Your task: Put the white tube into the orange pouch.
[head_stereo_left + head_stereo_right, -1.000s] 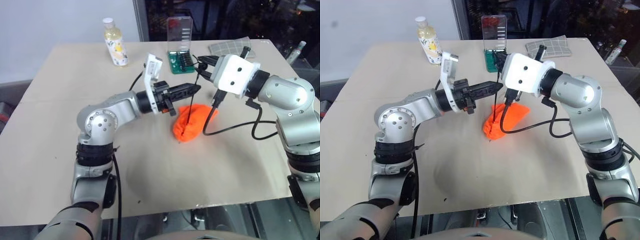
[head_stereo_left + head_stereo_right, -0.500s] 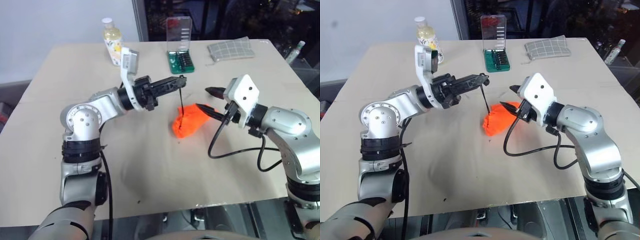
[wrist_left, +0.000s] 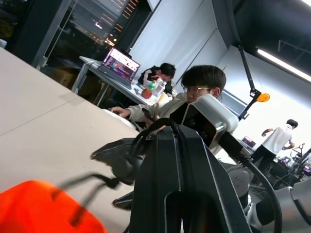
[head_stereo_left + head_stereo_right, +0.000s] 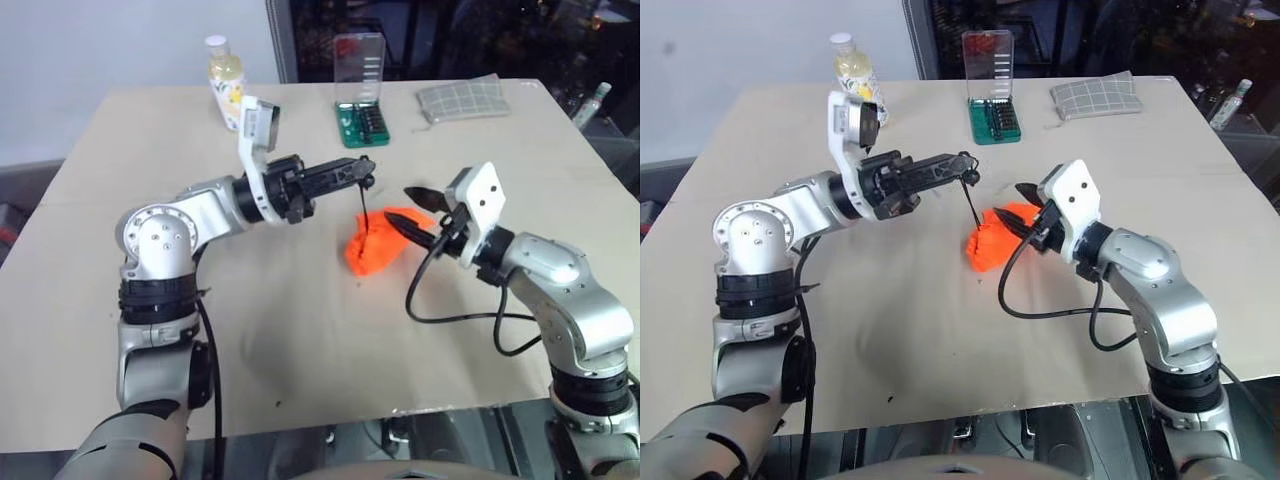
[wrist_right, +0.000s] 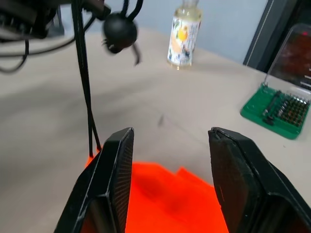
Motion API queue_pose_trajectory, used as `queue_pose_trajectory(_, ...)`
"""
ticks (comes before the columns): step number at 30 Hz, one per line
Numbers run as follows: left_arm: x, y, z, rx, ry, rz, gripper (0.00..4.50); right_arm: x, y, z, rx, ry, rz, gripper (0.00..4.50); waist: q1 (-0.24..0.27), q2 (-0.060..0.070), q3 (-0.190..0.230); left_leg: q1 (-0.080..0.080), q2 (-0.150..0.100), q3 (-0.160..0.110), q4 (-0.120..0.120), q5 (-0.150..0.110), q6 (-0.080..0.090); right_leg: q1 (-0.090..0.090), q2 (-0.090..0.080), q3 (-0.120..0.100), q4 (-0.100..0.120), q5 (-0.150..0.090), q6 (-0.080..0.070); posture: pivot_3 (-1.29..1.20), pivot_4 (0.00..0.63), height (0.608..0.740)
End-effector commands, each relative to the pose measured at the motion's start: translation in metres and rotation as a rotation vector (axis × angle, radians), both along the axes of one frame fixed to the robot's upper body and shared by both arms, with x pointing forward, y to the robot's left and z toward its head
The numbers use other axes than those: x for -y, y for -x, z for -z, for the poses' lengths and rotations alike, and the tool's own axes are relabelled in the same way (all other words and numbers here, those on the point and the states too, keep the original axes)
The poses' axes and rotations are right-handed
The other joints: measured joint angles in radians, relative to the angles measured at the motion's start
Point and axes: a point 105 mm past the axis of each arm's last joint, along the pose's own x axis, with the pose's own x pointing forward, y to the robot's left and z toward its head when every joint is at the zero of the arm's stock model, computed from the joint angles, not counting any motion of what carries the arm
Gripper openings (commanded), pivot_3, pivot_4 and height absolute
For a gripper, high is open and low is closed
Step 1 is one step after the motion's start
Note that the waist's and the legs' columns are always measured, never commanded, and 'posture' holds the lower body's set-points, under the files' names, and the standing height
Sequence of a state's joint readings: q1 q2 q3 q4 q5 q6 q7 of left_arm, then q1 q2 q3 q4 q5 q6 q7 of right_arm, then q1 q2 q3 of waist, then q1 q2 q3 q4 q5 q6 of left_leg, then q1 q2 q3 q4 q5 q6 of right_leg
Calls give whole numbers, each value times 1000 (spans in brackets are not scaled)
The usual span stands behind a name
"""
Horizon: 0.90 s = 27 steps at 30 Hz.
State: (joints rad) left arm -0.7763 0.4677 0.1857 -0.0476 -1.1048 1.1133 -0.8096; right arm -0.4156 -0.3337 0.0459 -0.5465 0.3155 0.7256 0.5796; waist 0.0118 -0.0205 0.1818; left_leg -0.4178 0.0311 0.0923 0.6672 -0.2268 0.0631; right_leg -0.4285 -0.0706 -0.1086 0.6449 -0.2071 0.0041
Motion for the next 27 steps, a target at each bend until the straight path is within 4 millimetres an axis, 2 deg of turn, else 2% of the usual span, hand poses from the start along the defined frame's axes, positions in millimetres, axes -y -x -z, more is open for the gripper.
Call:
queue_pose_trajectory(1, 2, 9, -14, 51, 11, 32, 0, -7, -5, -15, 92, -43, 13, 2451, 0, 0, 0, 0, 0, 0, 0, 0, 0, 0, 0, 0, 0, 0, 0, 0, 150, 740)
queue_pose_trajectory(8, 2, 11, -15, 43, 8, 38, 0, -23, -9, -24, 149, -97, -16, 2451, 0, 0, 0, 0, 0, 0, 0, 0, 0, 0, 0, 0, 0, 0, 0, 0, 150, 740)
queue_pose_trajectory(13, 2, 11, -16, 40, 13, 37, 0, -38, -4, -29, 173, -166, -63, 2451, 0, 0, 0, 0, 0, 0, 0, 0, 0, 0, 0, 1, 0, 0, 0, 0, 150, 740)
queue_pose_trajectory(21, 1, 12, -19, 40, 22, 33, 0, -48, -3, -38, 198, -287, -43, 2451, 0, 0, 0, 0, 0, 0, 0, 0, 0, 0, -1, 0, 0, 0, 0, 0, 150, 740)
queue_pose_trajectory(22, 1, 13, -19, 40, 22, 32, 0, -48, -5, -37, 193, -295, -35, 1954, -1, 0, 0, 0, 0, 0, 0, 0, 0, 0, -1, 1, 0, 0, -1, 0, 150, 740)
queue_pose_trajectory(23, 1, 13, -19, 41, 23, 31, 0, -49, -6, -37, 189, -300, -29, 1755, -1, 0, 0, 0, 0, 0, 0, 0, 0, 0, -1, 1, 0, 0, -1, 0, 150, 740)
queue_pose_trajectory(24, 0, 13, -20, 41, 25, 30, 0, -49, -6, -35, 185, -302, -26, 1322, -1, 0, 0, 0, 0, 0, 0, 0, 0, 0, -1, 1, 0, 0, -1, 0, 150, 740)
queue_pose_trajectory(26, 0, 12, -21, 41, 29, 27, 0, -50, -8, -33, 177, -301, -18, 284, -1, 0, 0, 0, 0, 0, 0, 0, 0, 0, -1, 1, 0, 1, -1, 0, 150, 740)
queue_pose_trajectory(27, 0, 12, -21, 40, 32, 26, 0, -50, -8, -32, 174, -300, -15, 209, -1, 0, 0, 0, 0, 0, 0, 0, 0, 0, -1, 1, 0, 1, -1, 0, 150, 740)
